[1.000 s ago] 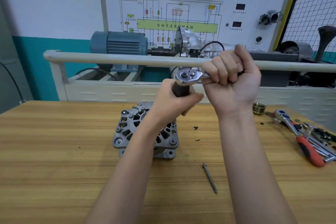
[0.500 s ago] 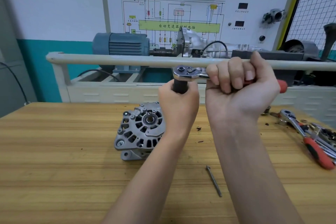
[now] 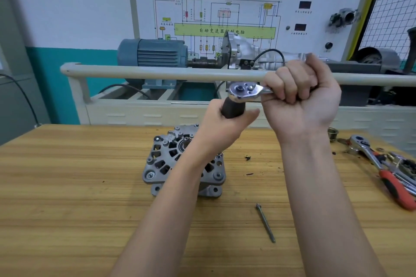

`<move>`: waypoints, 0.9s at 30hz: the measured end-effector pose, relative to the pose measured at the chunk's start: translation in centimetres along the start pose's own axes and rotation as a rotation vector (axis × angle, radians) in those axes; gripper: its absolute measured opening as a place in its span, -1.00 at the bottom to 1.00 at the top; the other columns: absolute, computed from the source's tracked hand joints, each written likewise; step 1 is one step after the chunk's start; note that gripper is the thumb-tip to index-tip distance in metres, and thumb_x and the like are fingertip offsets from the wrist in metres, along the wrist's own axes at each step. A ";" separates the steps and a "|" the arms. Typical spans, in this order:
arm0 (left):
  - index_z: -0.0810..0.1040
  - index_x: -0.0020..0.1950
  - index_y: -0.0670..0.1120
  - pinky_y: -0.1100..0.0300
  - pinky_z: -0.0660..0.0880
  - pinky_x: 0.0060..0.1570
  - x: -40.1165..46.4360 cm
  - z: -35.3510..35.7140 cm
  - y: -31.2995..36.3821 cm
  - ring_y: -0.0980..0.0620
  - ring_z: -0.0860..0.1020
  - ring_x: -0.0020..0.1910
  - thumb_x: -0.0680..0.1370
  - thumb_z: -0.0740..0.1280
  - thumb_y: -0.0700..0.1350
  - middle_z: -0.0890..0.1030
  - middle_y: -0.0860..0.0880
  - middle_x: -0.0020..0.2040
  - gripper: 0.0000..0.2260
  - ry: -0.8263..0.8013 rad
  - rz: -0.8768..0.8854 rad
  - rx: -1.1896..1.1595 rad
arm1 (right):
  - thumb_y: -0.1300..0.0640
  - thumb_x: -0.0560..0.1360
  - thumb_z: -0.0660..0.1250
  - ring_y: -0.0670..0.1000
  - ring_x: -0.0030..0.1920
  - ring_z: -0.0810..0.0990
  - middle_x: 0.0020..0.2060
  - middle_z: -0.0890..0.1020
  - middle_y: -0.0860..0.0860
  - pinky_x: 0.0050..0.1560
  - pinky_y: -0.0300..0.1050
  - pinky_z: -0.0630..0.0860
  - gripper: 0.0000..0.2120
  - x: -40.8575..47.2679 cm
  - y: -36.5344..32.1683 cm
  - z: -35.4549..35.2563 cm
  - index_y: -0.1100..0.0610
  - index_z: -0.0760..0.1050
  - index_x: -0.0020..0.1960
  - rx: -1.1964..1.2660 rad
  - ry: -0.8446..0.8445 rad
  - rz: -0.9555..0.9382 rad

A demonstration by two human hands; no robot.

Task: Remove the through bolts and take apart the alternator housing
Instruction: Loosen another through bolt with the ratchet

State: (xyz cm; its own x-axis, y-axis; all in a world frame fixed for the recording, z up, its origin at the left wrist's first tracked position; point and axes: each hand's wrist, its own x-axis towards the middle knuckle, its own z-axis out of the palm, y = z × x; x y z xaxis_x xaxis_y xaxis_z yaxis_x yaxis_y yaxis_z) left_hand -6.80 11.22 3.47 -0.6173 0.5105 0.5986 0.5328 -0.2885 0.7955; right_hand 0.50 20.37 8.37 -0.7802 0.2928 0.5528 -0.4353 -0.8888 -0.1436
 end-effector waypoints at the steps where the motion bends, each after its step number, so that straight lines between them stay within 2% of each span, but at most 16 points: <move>1: 0.29 -0.45 -0.24 0.17 0.16 -0.44 0.1 0.2 -0.1 0.01 0.20 -0.52 0.45 0.35 -0.19 0.24 -0.07 -0.51 -0.66 0.078 0.003 -0.007 | 0.20 0.51 0.10 -0.08 -0.59 0.03 -0.66 0.15 -0.04 -0.56 -0.23 0.11 -0.56 -0.4 0.3 0.3 0.09 0.18 -0.55 -0.033 0.039 -0.095; 2: 0.28 -0.46 -0.22 0.18 0.17 -0.44 0.2 0.5 -0.2 0.02 0.20 -0.51 0.47 0.34 -0.24 0.24 -0.06 -0.52 -0.64 0.167 0.007 -0.016 | 0.20 0.53 0.09 -0.07 -0.60 0.05 -0.66 0.16 -0.04 -0.57 -0.22 0.13 -0.54 -0.9 0.7 0.6 0.09 0.19 -0.54 -0.076 0.070 -0.185; 4: 0.25 -0.54 -0.02 0.30 0.18 -0.51 0.2 1.4 -0.3 0.13 0.20 -0.55 0.47 0.32 -0.32 0.25 0.08 -0.57 -0.55 0.349 0.017 -0.034 | 0.20 0.58 0.06 -0.06 -0.60 0.09 -0.64 0.17 -0.03 -0.54 -0.19 0.16 -0.52 -1.9 1.8 1.0 0.09 0.19 -0.52 -0.156 0.103 -0.309; 7: 0.22 -0.58 0.01 0.37 0.17 -0.56 0.2 1.9 -0.6 0.20 0.18 -0.57 0.43 0.31 -0.36 0.24 0.15 -0.60 -0.52 0.447 0.021 -0.090 | 0.19 0.60 0.05 -0.06 -0.59 0.09 -0.64 0.17 -0.03 -0.51 -0.19 0.15 -0.51 -2.3 2.5 1.1 0.09 0.17 -0.51 -0.202 0.073 -0.331; 9: 0.24 -0.54 0.01 0.32 0.19 -0.54 0.4 1.1 -0.7 0.14 0.20 -0.56 0.40 0.34 -0.31 0.26 0.11 -0.58 -0.57 0.343 0.019 -0.062 | 0.18 0.60 0.04 -0.07 -0.59 0.08 -0.65 0.17 -0.03 -0.52 -0.20 0.14 -0.49 -1.7 1.8 1.0 0.09 0.18 -0.53 -0.210 0.035 -0.244; 12: 0.38 -0.55 0.01 0.28 0.32 -0.46 0.3 -0.5 -0.5 0.07 0.33 -0.57 0.35 0.38 -0.22 0.38 0.07 -0.58 -0.68 0.008 0.085 0.025 | 0.18 0.55 0.07 -0.08 -0.57 0.02 -0.67 0.18 -0.04 -0.53 -0.23 0.11 -0.52 -0.5 0.7 0.7 0.11 0.21 -0.55 -0.167 -0.014 -0.016; 14: 0.43 -0.53 0.04 0.25 0.35 -0.43 -0.2 -1.0 -0.2 0.00 0.37 -0.57 0.38 0.39 -0.16 0.41 0.08 -0.59 -0.70 -0.128 0.122 -0.014 | 0.19 0.51 0.10 -0.08 -0.57 0.01 -0.66 0.15 -0.04 -0.51 -0.23 0.09 -0.56 0.3 0.4 0.5 0.11 0.21 -0.55 -0.113 -0.043 0.135; 16: 0.39 -0.54 0.02 0.27 0.28 -0.47 -0.4 -1.0 -0.1 0.02 0.29 -0.60 0.38 0.39 -0.11 0.35 0.09 -0.60 -0.68 -0.167 0.105 -0.057 | 0.19 0.51 0.10 -0.08 -0.57 0.02 -0.63 0.10 -0.06 -0.51 -0.23 0.08 -0.57 1.2 0.3 0.4 0.07 0.18 -0.53 -0.073 -0.049 0.235; 18: 0.31 -0.54 -0.03 0.29 0.20 -0.50 -0.2 -0.7 -0.1 0.06 0.20 -0.60 0.37 0.41 -0.13 0.26 0.09 -0.59 -0.64 -0.115 0.067 -0.073 | 0.19 0.50 0.09 -0.09 -0.58 0.02 -0.63 0.10 -0.05 -0.53 -0.22 0.08 -0.59 1.8 0.3 0.7 0.03 0.15 -0.50 -0.047 -0.029 0.282; 20: 0.27 -0.51 -0.07 0.29 0.17 -0.51 0.0 -0.3 -0.1 0.08 0.18 -0.58 0.38 0.36 -0.19 0.22 0.04 -0.57 -0.65 -0.011 0.058 -0.061 | 0.21 0.50 0.09 -0.09 -0.58 0.00 -0.68 0.14 -0.02 -0.56 -0.23 0.07 -0.57 1.8 0.2 0.8 0.06 0.16 -0.54 -0.019 0.018 0.231; 23: 0.25 -0.48 -0.12 0.28 0.14 -0.51 0.0 0.7 0.0 0.11 0.17 -0.56 0.39 0.31 -0.24 0.22 0.03 -0.55 -0.69 0.154 0.061 -0.058 | 0.20 0.52 0.08 -0.09 -0.61 0.01 -0.69 0.16 -0.04 -0.59 -0.24 0.08 -0.53 0.2 0.4 0.7 0.10 0.18 -0.56 -0.057 0.055 -0.020; 25: 0.21 -0.50 -0.06 0.32 0.14 -0.53 0.0 1.5 0.0 0.17 0.16 -0.57 0.42 0.30 -0.35 0.22 0.13 -0.58 -0.60 0.262 0.077 -0.065 | 0.19 0.53 0.08 -0.09 -0.64 0.07 -0.68 0.16 -0.04 -0.60 -0.24 0.12 -0.53 -1.2 1.1 0.7 0.09 0.19 -0.56 -0.110 0.051 -0.208; 27: 0.19 -0.53 -0.03 0.37 0.14 -0.54 0.0 1.9 -0.1 0.19 0.15 -0.58 0.41 0.28 -0.42 0.20 0.15 -0.60 -0.54 0.316 0.083 -0.063 | 0.19 0.56 0.06 -0.09 -0.64 0.08 -0.67 0.16 -0.04 -0.59 -0.24 0.14 -0.52 -2.1 1.7 0.8 0.09 0.19 -0.55 -0.141 0.055 -0.308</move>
State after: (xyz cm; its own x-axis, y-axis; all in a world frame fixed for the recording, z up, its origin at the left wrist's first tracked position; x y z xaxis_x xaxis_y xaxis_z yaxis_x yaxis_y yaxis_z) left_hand -5.74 12.82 3.17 -0.7274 0.2093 0.6536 0.5582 -0.3735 0.7409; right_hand 1.77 17.99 7.68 -0.6238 0.5618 0.5434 -0.7092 -0.6990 -0.0914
